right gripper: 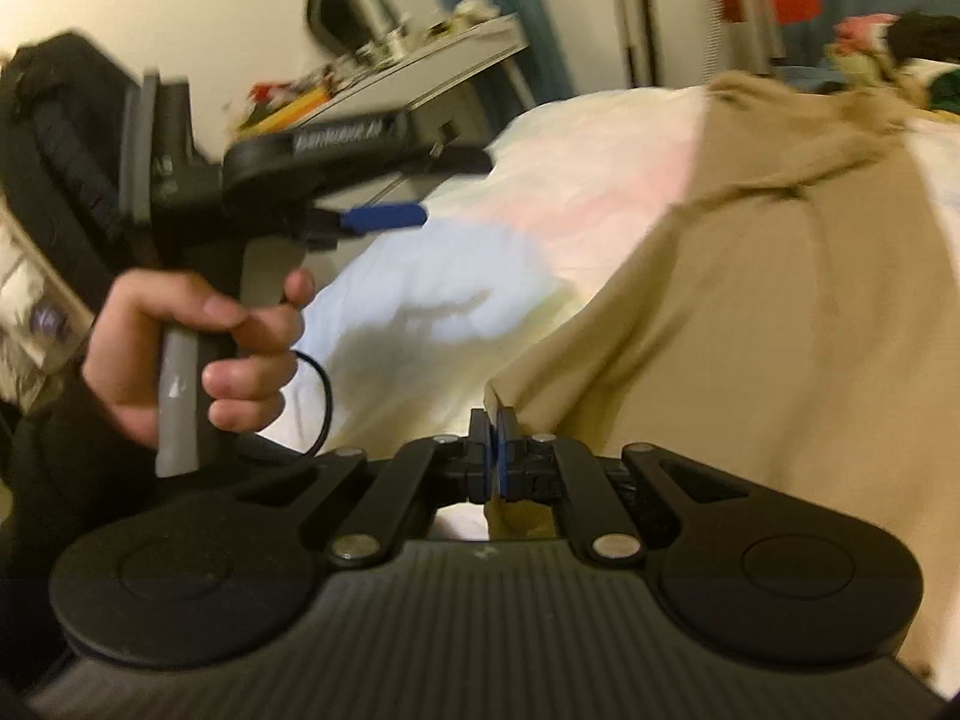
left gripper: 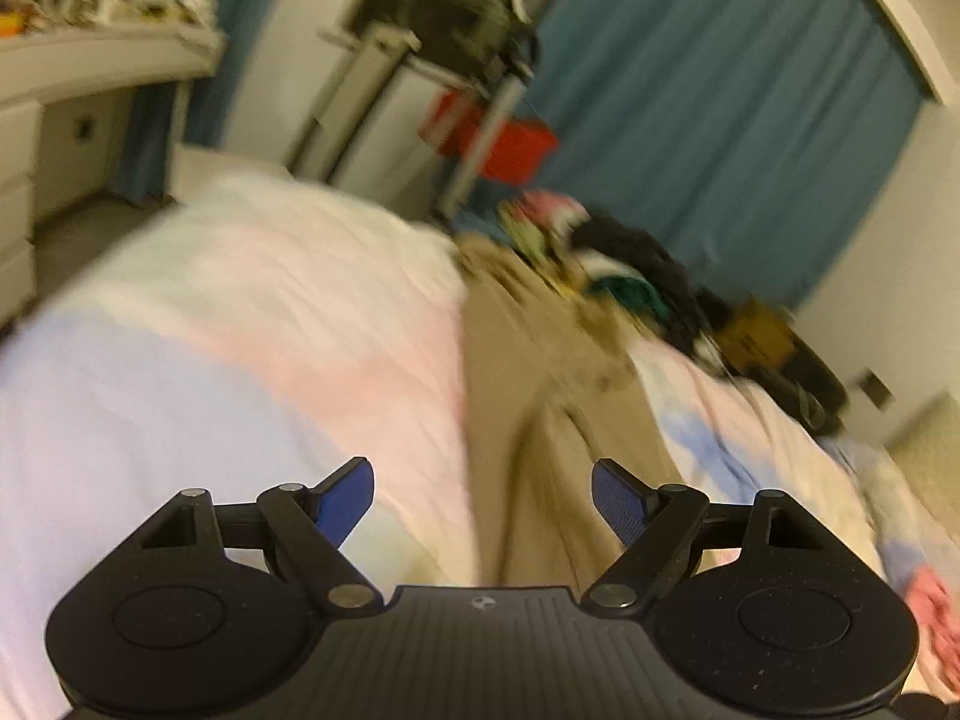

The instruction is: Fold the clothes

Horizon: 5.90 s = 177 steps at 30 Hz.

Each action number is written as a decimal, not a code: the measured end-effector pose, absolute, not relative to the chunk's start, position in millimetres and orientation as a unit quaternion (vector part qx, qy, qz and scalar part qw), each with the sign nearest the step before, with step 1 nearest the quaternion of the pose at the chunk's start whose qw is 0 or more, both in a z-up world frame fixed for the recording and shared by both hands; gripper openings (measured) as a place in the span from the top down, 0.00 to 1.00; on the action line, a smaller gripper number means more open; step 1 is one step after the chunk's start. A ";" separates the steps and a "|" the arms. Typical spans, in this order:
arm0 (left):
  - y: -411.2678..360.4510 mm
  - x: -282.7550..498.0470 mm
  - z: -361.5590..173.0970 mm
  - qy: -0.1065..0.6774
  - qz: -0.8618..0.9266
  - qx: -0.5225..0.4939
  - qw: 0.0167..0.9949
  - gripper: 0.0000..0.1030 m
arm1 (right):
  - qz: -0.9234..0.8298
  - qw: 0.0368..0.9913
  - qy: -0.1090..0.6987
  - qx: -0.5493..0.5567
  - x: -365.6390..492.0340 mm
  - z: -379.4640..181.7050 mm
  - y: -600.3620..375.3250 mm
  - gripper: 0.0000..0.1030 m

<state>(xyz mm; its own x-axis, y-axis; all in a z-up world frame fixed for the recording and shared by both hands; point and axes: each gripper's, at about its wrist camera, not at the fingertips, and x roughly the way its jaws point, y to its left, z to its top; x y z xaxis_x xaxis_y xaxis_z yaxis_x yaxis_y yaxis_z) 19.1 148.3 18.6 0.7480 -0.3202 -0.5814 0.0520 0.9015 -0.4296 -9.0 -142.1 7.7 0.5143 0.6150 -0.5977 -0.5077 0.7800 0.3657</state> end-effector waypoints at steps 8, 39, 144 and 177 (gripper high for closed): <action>104.0 28.4 -13.2 0.430 -0.160 -0.181 0.870 0.21 | 0.266 0.862 0.416 0.116 -26.7 -16.9 -197.8 0.95; 72.6 33.9 -86.6 0.610 -0.202 -0.252 0.724 0.62 | 0.113 0.765 0.544 0.325 39.2 -90.1 -278.2 0.33; 58.2 46.7 34.0 0.240 -0.119 -0.046 0.962 0.10 | 0.096 0.972 0.173 0.124 47.6 9.4 -221.5 0.17; 124.1 123.8 -90.4 0.400 -0.066 -0.376 0.833 0.80 | 0.049 0.943 0.271 0.188 66.9 -35.8 -218.3 0.17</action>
<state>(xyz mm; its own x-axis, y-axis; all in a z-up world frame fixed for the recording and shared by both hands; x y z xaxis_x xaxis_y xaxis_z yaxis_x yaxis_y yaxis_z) 123.8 124.1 -90.4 0.6710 -0.4115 -0.6169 -0.1905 0.7083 -0.6797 66.9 -218.3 -35.8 0.8483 0.1950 -0.4924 0.0092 0.9242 0.3818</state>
